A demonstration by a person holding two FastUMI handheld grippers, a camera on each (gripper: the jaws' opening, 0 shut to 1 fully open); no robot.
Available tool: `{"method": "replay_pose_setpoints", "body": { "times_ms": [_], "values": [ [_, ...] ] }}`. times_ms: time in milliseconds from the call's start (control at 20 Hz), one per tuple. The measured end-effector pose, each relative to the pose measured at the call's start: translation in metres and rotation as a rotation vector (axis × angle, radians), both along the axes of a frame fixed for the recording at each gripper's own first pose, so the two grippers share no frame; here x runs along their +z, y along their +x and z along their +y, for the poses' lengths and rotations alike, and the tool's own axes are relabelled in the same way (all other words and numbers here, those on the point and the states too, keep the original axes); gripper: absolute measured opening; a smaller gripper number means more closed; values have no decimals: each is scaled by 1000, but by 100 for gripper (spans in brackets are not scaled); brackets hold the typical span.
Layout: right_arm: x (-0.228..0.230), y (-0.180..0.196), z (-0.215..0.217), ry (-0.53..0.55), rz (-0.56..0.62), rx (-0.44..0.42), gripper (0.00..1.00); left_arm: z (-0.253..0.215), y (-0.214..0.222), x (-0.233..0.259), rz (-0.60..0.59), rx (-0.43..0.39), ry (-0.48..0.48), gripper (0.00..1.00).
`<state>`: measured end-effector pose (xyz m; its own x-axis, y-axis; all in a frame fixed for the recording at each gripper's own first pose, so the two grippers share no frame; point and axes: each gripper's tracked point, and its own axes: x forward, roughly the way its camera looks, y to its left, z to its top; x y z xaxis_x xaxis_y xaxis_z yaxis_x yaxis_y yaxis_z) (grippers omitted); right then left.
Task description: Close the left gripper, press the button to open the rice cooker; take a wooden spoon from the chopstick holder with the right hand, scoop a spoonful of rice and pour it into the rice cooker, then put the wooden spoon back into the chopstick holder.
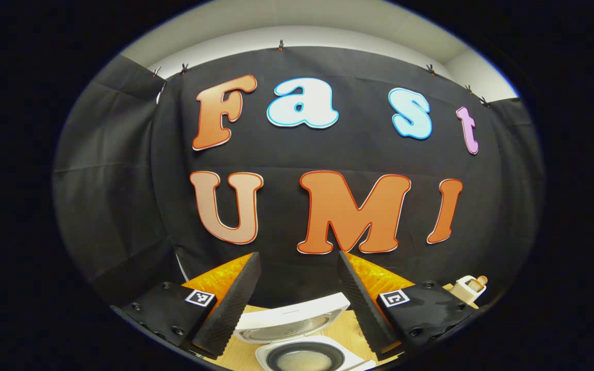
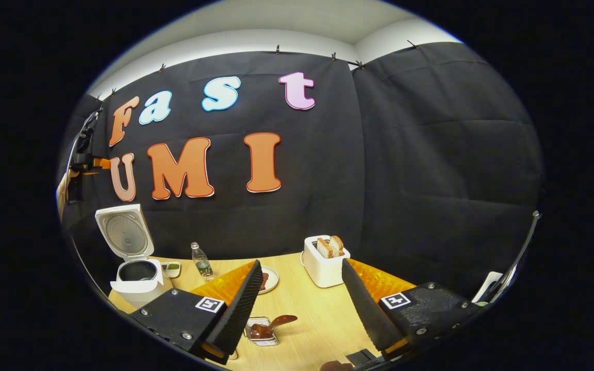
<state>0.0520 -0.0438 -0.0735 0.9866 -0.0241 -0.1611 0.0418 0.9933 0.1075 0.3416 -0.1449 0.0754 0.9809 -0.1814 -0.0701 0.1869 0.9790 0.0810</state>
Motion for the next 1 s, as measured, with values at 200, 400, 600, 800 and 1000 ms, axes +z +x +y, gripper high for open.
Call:
{"method": "replay_pose_setpoints", "body": {
  "times_ms": [200,400,600,800,1000],
  "values": [
    [5,-9,-14,-46,3,-35,95,-5,48,-20,36,5,0,100],
    [7,-18,-25,-52,16,-80,95,0,84,-66,136,22,25,100],
    [10,-25,-33,-70,16,-97,95,2,103,-110,245,15,-21,100],
    [9,-28,-29,-63,22,-89,95,12,111,-130,271,48,-19,100],
    [8,-27,-19,-71,15,-67,95,23,105,-153,319,76,0,100]
  ]
}}
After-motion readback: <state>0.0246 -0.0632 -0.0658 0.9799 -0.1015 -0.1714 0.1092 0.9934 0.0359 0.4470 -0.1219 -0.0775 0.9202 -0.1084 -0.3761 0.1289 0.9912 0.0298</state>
